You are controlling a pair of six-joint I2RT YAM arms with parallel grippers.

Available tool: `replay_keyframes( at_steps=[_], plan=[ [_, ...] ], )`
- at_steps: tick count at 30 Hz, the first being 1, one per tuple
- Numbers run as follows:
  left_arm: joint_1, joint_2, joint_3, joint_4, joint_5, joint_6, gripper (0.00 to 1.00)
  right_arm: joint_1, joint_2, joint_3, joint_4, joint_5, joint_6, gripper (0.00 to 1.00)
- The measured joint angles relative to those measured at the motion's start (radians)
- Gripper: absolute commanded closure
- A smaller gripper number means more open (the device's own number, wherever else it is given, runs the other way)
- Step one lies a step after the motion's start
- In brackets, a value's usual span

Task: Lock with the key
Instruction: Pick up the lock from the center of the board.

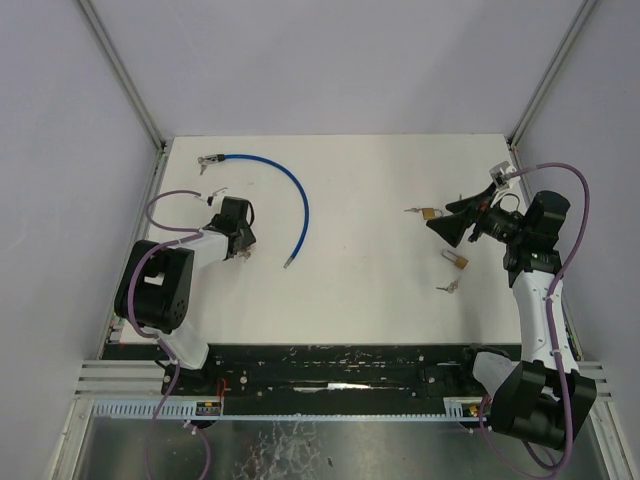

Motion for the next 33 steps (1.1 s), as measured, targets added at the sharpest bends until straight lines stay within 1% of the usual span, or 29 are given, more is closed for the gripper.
replay_keyframes(
  at_steps=[4,7,11,16,20,24,26,29,33],
  plan=[
    [-0.006,-0.013,-0.007,0.001,0.035,0.010,0.83,0.000,0.000,-0.002,0.003,-0.006,0.001,0.01],
    [-0.035,-0.060,-0.044,-0.002,0.080,0.018,0.86,0.000,0.000,-0.002,0.003,-0.009,0.002,0.01],
    [-0.100,-0.180,-0.107,-0.004,0.151,0.040,0.92,0.000,0.000,-0.009,0.010,-0.013,0.002,0.01],
    [-0.204,-0.342,-0.143,0.021,0.237,0.081,0.94,0.000,0.002,-0.011,0.017,-0.017,0.003,0.00],
    [-0.282,-0.438,-0.153,0.069,0.343,0.108,0.96,0.001,0.003,-0.018,0.032,-0.035,0.006,0.00],
    [-0.333,-0.451,-0.154,0.143,0.484,0.108,0.97,0.020,0.003,-0.027,0.028,-0.045,-0.027,0.00],
    [-0.355,-0.428,-0.154,0.190,0.570,0.094,0.97,0.045,0.001,-0.029,0.004,-0.052,-0.088,0.00],
    [-0.386,-0.369,-0.154,0.285,0.687,0.052,0.97,0.096,-0.013,-0.032,-0.068,-0.067,-0.231,0.00],
    [-0.415,-0.280,-0.153,0.405,0.815,-0.011,0.97,0.165,-0.074,-0.078,-0.190,-0.093,-0.524,0.01]
  ],
)
